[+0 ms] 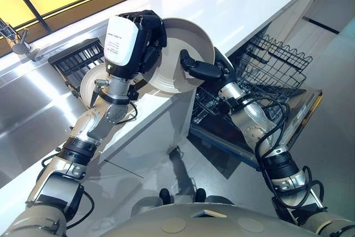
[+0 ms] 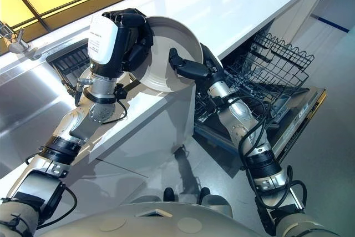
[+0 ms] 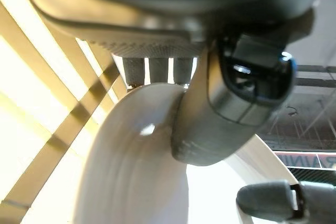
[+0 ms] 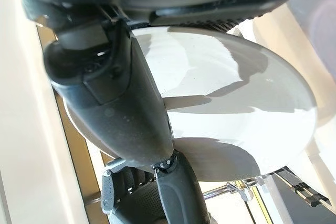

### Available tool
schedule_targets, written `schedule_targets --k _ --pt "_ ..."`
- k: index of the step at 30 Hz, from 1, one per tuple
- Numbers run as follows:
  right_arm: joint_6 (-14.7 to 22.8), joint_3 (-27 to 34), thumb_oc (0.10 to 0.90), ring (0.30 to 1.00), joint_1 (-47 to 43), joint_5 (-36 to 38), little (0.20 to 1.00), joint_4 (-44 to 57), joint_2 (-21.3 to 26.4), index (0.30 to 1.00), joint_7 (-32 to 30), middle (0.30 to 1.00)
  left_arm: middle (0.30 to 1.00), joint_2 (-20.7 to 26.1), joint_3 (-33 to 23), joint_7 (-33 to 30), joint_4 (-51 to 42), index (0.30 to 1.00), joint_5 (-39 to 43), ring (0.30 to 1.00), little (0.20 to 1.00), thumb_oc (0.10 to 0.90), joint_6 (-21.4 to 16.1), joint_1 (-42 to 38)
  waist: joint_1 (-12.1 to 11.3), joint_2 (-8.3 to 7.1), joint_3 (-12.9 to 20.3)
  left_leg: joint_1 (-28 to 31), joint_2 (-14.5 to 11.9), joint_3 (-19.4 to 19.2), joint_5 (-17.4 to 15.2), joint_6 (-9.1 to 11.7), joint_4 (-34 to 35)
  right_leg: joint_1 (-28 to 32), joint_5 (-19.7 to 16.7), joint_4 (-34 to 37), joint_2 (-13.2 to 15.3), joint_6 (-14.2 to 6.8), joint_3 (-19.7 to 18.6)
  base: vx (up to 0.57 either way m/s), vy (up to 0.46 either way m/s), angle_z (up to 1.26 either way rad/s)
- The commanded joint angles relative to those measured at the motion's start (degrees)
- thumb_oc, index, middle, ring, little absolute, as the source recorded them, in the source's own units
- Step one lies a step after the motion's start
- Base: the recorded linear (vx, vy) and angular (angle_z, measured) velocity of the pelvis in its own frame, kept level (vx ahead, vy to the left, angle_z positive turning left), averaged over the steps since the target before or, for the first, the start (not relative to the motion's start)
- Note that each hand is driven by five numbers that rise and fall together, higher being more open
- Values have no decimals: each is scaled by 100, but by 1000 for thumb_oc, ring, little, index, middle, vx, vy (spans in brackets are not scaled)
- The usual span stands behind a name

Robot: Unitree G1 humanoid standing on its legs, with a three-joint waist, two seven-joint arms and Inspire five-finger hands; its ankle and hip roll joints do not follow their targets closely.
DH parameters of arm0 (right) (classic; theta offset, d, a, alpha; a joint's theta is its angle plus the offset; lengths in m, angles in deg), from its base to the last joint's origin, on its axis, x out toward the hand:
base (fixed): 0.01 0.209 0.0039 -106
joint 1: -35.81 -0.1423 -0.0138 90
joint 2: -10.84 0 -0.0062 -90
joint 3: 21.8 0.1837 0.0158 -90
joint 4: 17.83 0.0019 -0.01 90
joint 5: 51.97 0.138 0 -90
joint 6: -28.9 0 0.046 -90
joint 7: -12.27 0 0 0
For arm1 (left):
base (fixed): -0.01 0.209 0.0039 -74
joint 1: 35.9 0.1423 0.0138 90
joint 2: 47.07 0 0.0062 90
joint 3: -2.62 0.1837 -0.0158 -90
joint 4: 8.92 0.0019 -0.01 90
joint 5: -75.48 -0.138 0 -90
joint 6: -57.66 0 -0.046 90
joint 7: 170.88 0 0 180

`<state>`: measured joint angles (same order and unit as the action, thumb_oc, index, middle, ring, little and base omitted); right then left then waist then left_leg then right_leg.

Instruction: Pick up plates and place into dishwasher.

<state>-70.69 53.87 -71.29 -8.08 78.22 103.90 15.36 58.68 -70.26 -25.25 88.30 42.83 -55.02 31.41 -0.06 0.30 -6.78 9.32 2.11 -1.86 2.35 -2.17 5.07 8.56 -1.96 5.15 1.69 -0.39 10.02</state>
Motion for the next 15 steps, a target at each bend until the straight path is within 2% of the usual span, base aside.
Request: schedule_targets --k 1,5,9,11,15 --pt "1004 454 100 300 -584 332 200 897 -318 300 26 300 900 -259 -498 1181 264 900 2456 900 900 800 63 -283 -49 5 544 -173 158 327 -335 -85 -7 -253 723 -1064 -69 -209 171 38 -3 2" --pt "1260 835 100 300 -686 185 200 762 -262 300 -487 300 900 -572 -786 2629 265 900 4249 900 900 800 488 65 -94 12 530 -149 147 343 -332 -81 -7 -242 706 -1075 -73 -210 171 25 -1 2" --pt "1988 1387 100 300 -964 -928 200 457 -32 300 -1517 300 900 -466 -1085 2902 215 900 4863 900 900 800 894 73 -111 41 534 -124 134 333 -332 -86 -7 -243 698 -1095 -69 -213 165 56 21 1" --pt "2457 1754 100 300 -997 -2014 200 143 338 300 -2185 300 900 -261 -1367 2867 145 900 4868 900 900 800 1029 98 -113 69 526 -96 144 343 -343 -97 -7 -244 709 -1122 -65 -217 162 76 36 2" --pt "2747 2092 100 300 -984 -3175 200 -401 1008 300 -3130 300 900 114 -1743 2861 136 900 4743 900 900 800 1110 161 -108 85 517 -59 172 351 -370 -110 -7 -230 726 -1136 -55 -236 136 75 34 1"
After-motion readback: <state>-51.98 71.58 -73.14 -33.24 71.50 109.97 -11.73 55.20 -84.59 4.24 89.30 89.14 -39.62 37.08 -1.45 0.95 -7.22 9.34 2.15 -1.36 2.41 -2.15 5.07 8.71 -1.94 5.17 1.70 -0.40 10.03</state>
